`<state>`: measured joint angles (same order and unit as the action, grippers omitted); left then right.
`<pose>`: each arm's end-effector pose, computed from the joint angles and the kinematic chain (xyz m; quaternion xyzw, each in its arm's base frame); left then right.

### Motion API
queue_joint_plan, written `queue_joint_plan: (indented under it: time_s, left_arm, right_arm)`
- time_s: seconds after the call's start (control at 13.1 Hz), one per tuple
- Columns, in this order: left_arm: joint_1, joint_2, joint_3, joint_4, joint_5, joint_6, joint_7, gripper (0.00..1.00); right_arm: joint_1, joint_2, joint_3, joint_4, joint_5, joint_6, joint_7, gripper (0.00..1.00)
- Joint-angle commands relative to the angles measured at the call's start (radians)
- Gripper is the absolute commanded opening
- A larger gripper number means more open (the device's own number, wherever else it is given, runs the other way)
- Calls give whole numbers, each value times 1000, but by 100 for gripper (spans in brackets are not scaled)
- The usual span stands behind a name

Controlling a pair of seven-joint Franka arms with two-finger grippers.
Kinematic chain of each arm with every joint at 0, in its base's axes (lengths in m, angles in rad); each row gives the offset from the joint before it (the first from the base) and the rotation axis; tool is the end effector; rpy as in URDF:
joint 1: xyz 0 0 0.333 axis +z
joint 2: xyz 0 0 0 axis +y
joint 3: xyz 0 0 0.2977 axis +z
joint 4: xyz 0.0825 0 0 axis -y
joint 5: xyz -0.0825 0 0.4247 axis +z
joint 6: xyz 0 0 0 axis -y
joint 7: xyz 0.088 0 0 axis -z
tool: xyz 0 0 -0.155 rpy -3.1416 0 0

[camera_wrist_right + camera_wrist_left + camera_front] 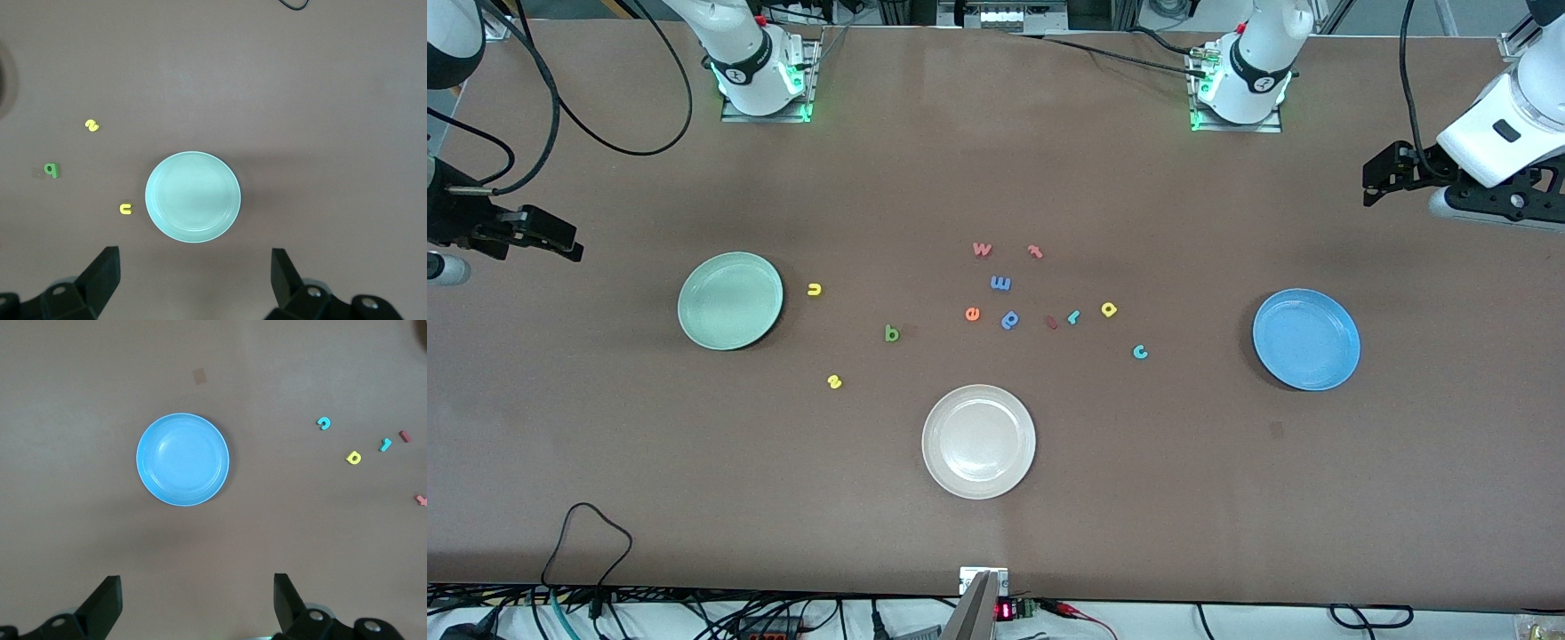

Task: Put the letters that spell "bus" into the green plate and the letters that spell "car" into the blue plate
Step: 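Move the right gripper toward the yellow letters beside the green plate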

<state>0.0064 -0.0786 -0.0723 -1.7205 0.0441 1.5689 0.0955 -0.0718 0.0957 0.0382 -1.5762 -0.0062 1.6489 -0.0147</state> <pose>0.5640 -0.0313 0.5274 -0.9957 0.0811 0.0370 0.0243 0.6254 -0.0227 0.5037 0.9999 -0.0092 -0.0115 0.0010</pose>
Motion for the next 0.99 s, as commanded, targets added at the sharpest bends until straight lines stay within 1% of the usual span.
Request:
queue_joint_plan:
  time_s: [0.0,0.08,0.23,0.38,0.46,0.61,0.92]
  left_arm:
    - [-22,20,3,51,14,-24,10,100]
    - [-20,23,-13,62,14,-26,12,100]
    - [-19,26,-15,62,8,-27,12,100]
    - [-8,39,-14,65,-36,-23,1,100]
    - [-5,37,-14,65,-36,-26,1,100]
    - [-6,37,-14,65,-35,-27,1,100]
    - [-6,39,-15,65,-35,-26,0,100]
  right_arm:
    - [-11,-4,6,2,-8,-11,-7,100]
    - [-14,-4,8,2,-6,-11,-10,100]
    - [-23,-4,8,2,0,-5,-5,100]
    - [-16,9,8,1,3,-7,7,100]
    - [-8,18,12,1,5,0,10,100]
    - [6,51,19,1,21,-1,9,100]
    - [29,122,19,-11,15,12,-7,100]
